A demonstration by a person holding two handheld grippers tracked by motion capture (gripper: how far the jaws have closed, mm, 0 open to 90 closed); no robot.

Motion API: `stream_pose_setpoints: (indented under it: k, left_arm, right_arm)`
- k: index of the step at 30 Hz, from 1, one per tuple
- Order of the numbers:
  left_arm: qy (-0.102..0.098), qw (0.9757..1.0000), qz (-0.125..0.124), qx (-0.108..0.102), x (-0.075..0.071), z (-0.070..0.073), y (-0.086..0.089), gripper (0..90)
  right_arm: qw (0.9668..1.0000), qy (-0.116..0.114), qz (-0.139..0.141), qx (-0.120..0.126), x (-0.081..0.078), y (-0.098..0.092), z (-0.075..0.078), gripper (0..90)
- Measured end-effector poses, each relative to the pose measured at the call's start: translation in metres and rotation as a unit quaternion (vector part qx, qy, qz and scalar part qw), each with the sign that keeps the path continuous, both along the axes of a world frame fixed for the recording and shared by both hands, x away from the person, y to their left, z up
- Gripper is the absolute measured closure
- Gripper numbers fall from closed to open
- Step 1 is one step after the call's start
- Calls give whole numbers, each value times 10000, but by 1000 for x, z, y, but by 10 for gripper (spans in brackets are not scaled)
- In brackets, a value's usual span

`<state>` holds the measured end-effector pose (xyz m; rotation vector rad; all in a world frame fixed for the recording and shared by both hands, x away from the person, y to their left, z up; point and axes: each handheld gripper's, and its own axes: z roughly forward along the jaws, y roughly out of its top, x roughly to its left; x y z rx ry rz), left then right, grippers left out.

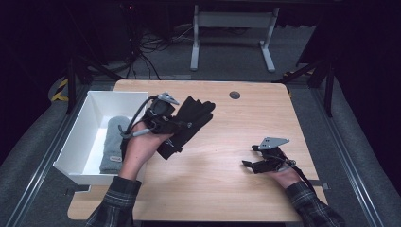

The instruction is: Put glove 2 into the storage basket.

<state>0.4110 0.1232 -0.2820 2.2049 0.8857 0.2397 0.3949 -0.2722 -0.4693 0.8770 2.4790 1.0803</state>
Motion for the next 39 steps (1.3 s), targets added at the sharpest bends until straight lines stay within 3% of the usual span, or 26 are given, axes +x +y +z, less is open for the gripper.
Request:
stream_pose_setpoints:
  k: [8,9,13,16,22,23,25,26,28,33,35,36,37,38,39]
  left_arm:
    - [-174,9980,610,-65,-2,25,58,714]
    - [-174,9980,610,-65,-2,25,58,714]
    - [-133,9954,944,-131,-4,26,87,714]
    - [-90,9922,1233,-182,-6,21,108,714]
    - [189,9842,1745,-234,-3,0,143,713]
    - [306,9829,1797,-244,0,-7,148,713]
    - [444,9810,1876,-233,4,-18,154,713]
    - [598,9792,1930,-211,8,-30,159,712]
    - [645,9781,1970,-208,11,-36,161,712]
    - [1024,9713,2143,-117,24,-66,173,707]
    - [1044,9703,2180,-88,26,-71,174,692]
    - [1091,9680,2261,-24,29,-79,177,673]
    - [1091,9680,2261,-24,29,-79,177,637]
    - [1087,9662,2335,46,30,-82,179,637]
    - [1050,9650,2400,113,31,-84,179,574]
  right_arm:
    - [10000,-5,-3,4,0,0,0,228]
    - [10000,-4,-3,3,0,0,0,227]
    - [10000,-1,1,-2,-1,-2,0,227]
    - [10000,21,33,-1,0,-5,0,227]
    - [10000,13,48,9,1,-6,0,226]
    - [10000,12,51,7,1,-6,0,226]
    - [10000,9,48,-2,1,-6,0,226]
    - [10000,10,46,1,1,-6,0,226]
    - [10000,9,43,-1,1,-6,0,226]
    - [10000,12,35,-1,1,-6,0,226]
    - [10000,12,34,0,1,-6,0,226]
    - [10000,11,36,0,1,-6,0,226]
    - [10000,11,36,0,1,-6,0,226]
    - [10000,14,32,1,1,-6,0,227]
    - [10000,14,31,0,1,-6,0,227]
